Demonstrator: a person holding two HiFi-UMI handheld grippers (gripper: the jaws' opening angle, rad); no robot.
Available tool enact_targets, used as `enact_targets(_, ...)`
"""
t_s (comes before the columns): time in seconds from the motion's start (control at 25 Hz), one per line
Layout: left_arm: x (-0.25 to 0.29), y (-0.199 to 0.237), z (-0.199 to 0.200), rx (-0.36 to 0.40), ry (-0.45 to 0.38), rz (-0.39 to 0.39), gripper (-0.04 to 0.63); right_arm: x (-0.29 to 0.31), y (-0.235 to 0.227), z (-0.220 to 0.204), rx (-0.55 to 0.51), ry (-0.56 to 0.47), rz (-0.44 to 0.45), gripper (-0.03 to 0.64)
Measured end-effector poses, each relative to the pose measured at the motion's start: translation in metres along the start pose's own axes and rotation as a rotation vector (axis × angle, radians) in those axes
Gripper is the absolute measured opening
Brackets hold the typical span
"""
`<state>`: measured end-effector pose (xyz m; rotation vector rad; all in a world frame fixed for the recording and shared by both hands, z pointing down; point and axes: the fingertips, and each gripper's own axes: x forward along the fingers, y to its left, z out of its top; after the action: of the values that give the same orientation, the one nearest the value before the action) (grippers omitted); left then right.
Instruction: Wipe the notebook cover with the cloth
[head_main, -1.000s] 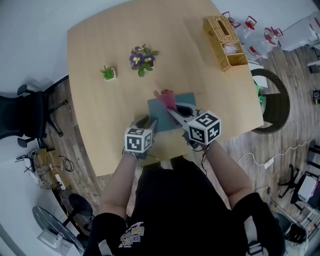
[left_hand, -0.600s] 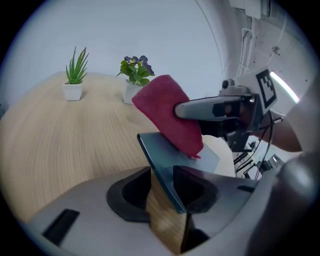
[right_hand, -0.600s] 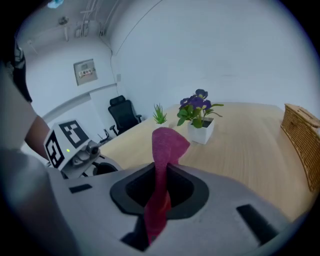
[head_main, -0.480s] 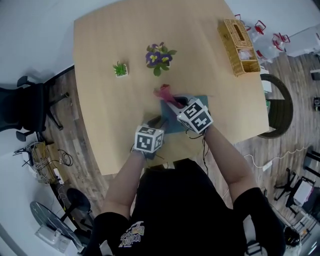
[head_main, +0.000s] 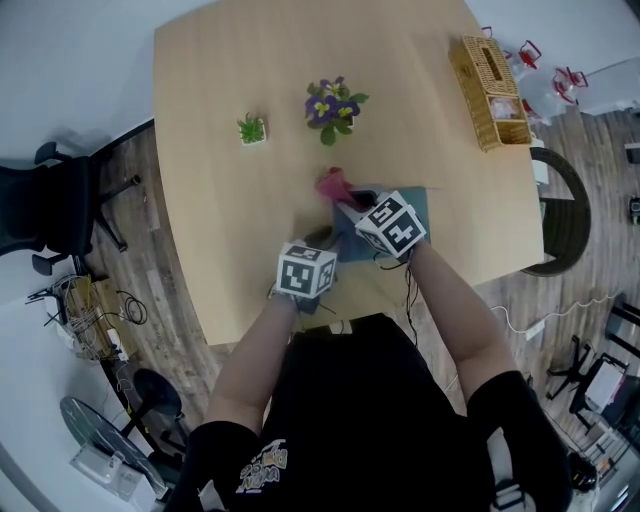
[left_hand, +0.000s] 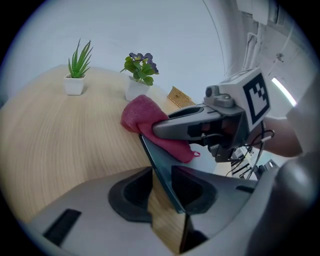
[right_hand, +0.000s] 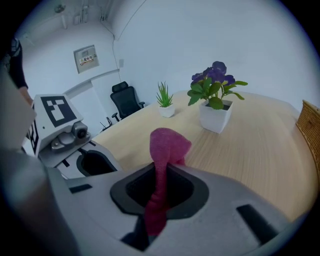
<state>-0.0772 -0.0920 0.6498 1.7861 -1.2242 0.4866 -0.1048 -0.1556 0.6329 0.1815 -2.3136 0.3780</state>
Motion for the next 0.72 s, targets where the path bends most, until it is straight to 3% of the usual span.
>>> enact_targets(0.72, -0.001, 0.0, 0.0, -0.004, 0.002, 0.003, 0.109, -0.018, 0.017, -0.027, 0.143, -0.046, -0.014, 0.055)
